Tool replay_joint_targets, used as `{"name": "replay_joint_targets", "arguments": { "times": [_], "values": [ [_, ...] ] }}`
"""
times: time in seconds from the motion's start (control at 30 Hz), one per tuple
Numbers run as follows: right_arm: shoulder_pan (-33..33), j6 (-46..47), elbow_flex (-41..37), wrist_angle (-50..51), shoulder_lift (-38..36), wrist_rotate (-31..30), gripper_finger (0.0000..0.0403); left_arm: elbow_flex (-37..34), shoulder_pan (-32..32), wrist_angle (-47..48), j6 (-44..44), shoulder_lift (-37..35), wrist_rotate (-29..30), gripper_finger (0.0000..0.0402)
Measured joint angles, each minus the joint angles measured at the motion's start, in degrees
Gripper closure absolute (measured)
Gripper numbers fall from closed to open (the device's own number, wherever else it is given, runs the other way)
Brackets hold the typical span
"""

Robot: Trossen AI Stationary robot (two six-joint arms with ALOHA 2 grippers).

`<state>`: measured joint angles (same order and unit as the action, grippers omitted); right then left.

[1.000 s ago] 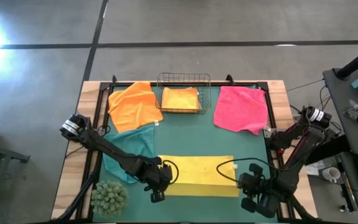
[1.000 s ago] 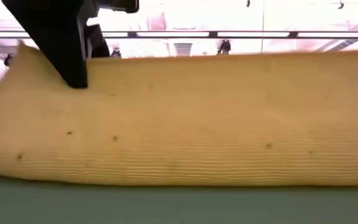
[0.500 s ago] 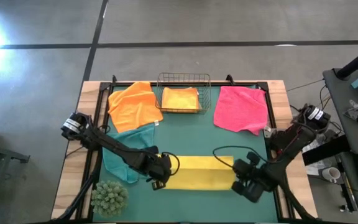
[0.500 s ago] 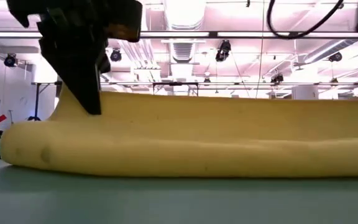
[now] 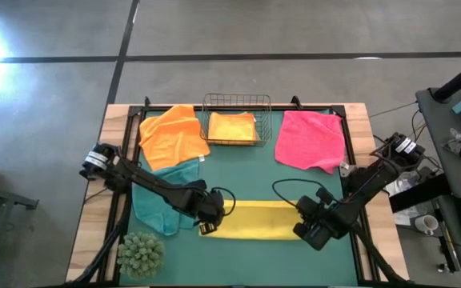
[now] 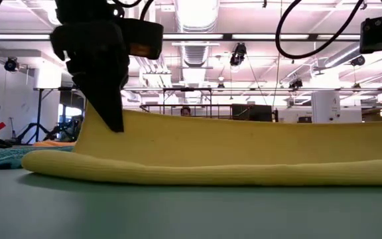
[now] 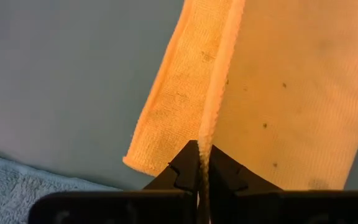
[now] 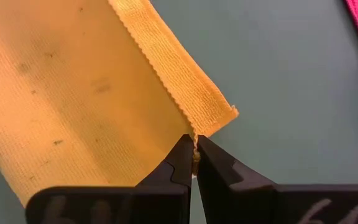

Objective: Fold microfiber towels
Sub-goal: Fold the yellow microfiber cloth

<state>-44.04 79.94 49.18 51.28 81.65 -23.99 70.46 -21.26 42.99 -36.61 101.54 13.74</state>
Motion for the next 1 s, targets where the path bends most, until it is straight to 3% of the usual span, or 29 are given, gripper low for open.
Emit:
{"name": "replay_joint_targets", "arguments": {
  "times": [0.17, 0.33, 0.6, 0.8, 1.0],
  "values": [
    [0.19, 0.00, -0.01, -0.11, 0.00, 0.04, 0.0388, 0.00, 0.05, -0.09, 1.39, 0.00, 0.13, 0.0402],
    [0.19, 1.19, -0.03, -0.14, -0.26, 0.41, 0.0349, 0.00, 0.14, -0.40, 3.97, 0.00, -0.29, 0.0388],
    [0.19, 0.78, -0.03, 0.71, -4.10, 2.14, 0.0280, 1.38, 1.33, 2.63, 4.01, -0.18, -1.67, 0.0290],
    [0.19, -4.94, -0.03, -0.39, -10.53, 1.51, 0.0260, 5.95, 2.51, 10.91, 4.01, -1.22, -3.21, 0.0216],
    [0.67, -11.99, -1.70, -4.13, -12.66, 0.87, 0.0268, 5.96, 0.86, -2.05, 4.01, -3.19, -3.74, 0.0210]
  ]
}}
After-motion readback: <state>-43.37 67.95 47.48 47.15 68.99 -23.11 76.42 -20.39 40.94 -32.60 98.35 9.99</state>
